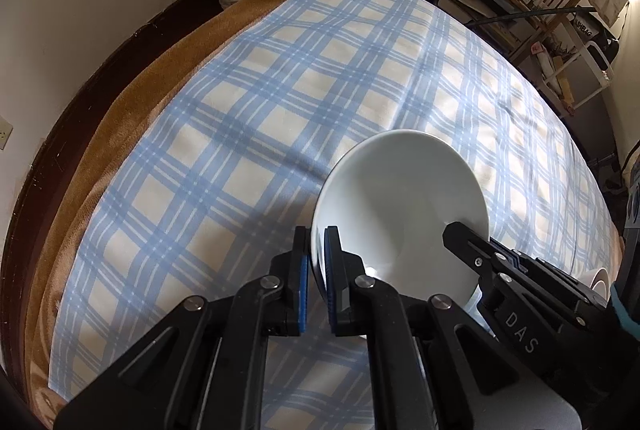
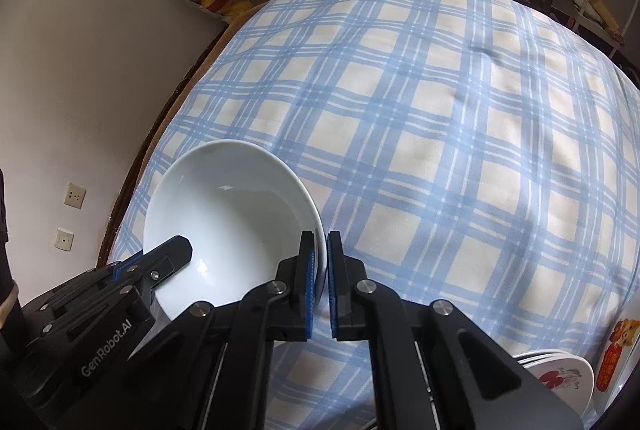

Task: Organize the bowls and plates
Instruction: 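Grasp and lift the bowls with both tools, carrying them toward the stacks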

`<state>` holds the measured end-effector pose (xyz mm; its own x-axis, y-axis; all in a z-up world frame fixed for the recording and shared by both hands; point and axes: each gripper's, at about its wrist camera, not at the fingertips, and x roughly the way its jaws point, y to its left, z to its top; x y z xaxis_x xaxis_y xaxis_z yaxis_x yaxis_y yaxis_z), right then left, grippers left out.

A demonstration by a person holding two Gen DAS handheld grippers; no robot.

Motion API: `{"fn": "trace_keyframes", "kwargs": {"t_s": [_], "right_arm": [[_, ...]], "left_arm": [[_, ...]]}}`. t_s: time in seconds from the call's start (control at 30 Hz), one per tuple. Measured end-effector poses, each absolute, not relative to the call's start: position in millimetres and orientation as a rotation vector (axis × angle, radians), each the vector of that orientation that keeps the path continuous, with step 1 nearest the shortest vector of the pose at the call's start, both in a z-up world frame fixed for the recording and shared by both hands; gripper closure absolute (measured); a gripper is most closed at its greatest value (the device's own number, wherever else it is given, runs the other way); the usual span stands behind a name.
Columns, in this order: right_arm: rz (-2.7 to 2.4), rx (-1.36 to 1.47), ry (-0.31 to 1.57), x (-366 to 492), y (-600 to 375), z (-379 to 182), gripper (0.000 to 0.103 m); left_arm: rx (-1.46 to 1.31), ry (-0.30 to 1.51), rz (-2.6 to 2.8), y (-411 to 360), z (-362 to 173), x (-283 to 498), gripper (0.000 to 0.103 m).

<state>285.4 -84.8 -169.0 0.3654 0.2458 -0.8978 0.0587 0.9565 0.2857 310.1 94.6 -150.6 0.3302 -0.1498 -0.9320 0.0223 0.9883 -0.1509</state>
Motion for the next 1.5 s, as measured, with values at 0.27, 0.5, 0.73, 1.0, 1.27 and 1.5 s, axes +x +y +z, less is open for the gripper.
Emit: {"fn": "trace_keyframes", "kwargs": {"t_s": [0.27,0.5,0.73,1.0,1.27,1.5], "right_arm": [[0.125,0.281,1.193,284.1,-84.2,-169.3,0.096],[0.128,0.272,1.182,280.5,-88.0,-161.5,0.096],[0.122,0.276,1.155,272.9,-100.1,-149.6,0.096],[0.105,0.29,1.127,258.9,-123.0,-135.6,0.095],[0.083,0.299,1.113,236.9,-151.0,-121.6,0.095],[0.052,0.314,1.081,212.1,-180.9,-101.7,0.095]], "left_arm": [[-0.085,1.229,-0.111,90.5,-148.2,308.9,0.095],[-0.092,1.235,-0.124,88.7,-146.8,307.5,0.095],[-0.058,1.21,-0.157,74.1,-136.0,301.9,0.095],[-0.031,1.177,-0.182,49.9,-118.9,289.8,0.095],[0.009,1.155,-0.212,18.6,-102.4,268.7,0.095],[0.0,1.126,-0.262,-10.5,-77.6,250.6,0.095]]}}
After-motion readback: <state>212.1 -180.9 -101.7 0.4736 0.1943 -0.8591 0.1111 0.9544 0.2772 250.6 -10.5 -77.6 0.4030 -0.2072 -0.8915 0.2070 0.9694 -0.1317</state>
